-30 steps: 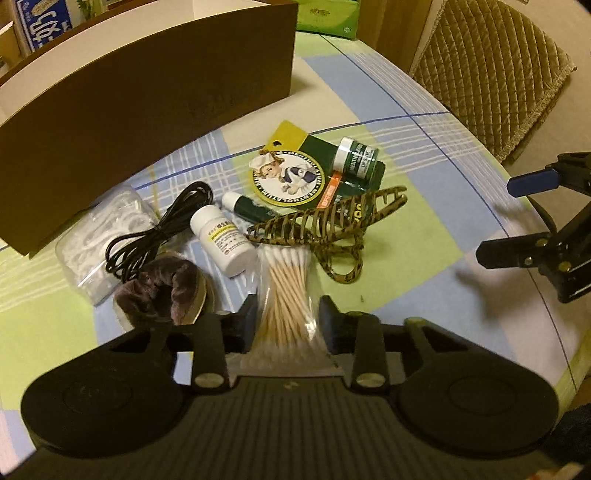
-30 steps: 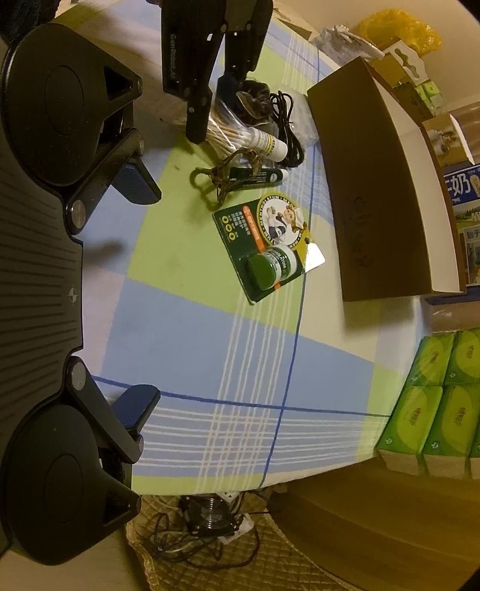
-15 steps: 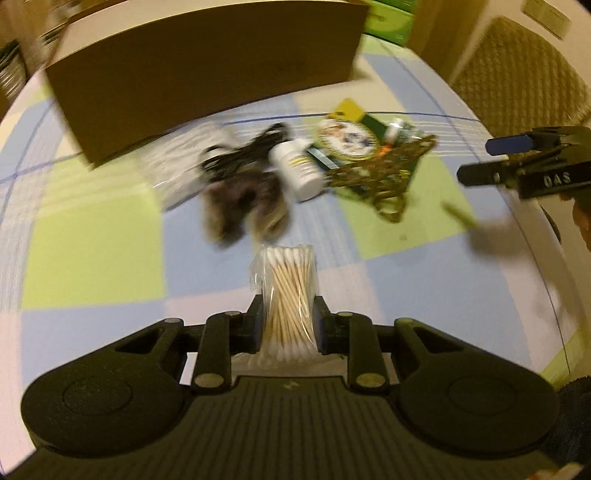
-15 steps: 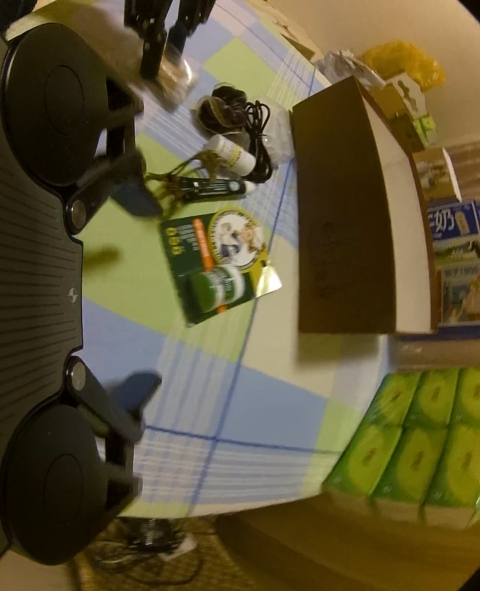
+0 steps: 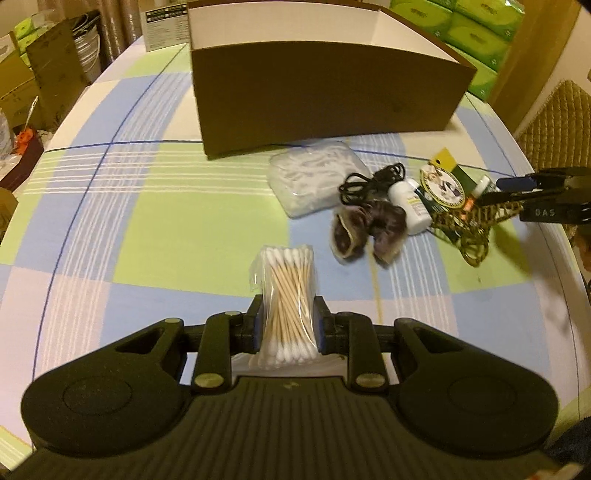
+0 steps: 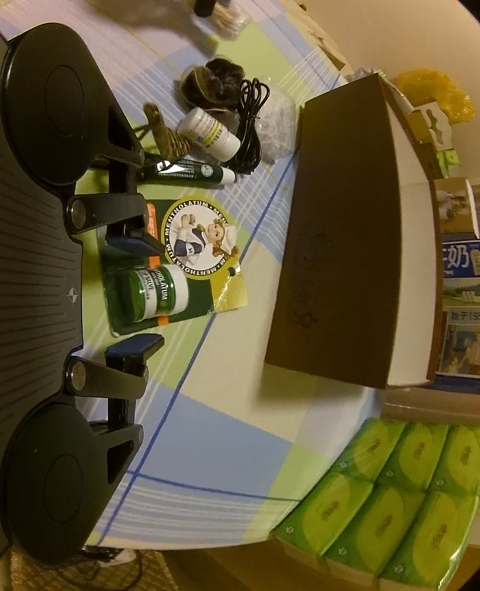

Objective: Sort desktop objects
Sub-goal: 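Carry the swab bag in the left tool and the card in the right tool into the box, then open the left tool to release the swabs while the right tool releases the card, then withdraw both tools from the box back toward the remaining items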

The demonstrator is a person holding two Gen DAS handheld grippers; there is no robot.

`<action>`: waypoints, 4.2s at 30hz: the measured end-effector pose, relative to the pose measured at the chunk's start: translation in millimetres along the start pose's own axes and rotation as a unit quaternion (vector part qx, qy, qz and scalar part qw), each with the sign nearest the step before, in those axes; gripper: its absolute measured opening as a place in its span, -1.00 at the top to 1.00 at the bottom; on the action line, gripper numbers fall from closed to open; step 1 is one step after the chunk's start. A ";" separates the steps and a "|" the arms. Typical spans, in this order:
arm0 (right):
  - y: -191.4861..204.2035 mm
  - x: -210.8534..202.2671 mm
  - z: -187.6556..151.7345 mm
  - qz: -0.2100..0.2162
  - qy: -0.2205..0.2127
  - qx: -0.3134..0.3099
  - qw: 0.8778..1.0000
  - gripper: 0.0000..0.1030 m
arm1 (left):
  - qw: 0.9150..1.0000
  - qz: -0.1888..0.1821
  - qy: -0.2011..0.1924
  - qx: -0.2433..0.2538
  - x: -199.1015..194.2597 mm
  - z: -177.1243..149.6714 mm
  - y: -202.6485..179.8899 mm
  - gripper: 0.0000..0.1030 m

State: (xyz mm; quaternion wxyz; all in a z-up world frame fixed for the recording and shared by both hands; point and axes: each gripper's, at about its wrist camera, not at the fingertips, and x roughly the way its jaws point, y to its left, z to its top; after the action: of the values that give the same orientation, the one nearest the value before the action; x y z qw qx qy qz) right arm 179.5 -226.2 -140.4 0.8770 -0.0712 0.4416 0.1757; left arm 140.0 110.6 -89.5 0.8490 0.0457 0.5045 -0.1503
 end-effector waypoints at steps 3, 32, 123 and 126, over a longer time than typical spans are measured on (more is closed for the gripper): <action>2.9 6.1 -0.7 -0.005 0.010 -0.015 1.000 0.42 | 1.000 -0.001 0.000 -0.003 1.0 2.0 2.9 0.58; 5.6 -92.3 69.0 0.043 -0.062 0.016 0.997 0.44 | 0.995 -0.043 -0.081 0.031 -37.1 70.8 -2.6 0.58; -8.8 43.2 223.7 0.041 0.018 0.025 0.999 -0.96 | 1.000 0.003 -0.019 0.019 93.1 277.4 20.0 -0.63; -7.1 30.6 217.4 0.035 0.011 0.030 0.999 -0.96 | 1.000 0.004 -0.020 0.016 79.6 270.7 16.9 -0.63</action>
State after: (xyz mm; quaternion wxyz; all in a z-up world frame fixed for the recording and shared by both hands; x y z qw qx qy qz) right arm 361.8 -164.4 -34.7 0.8672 -0.0313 0.4585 0.1918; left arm 408.7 48.0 -28.2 0.8587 0.0584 0.4846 -0.1564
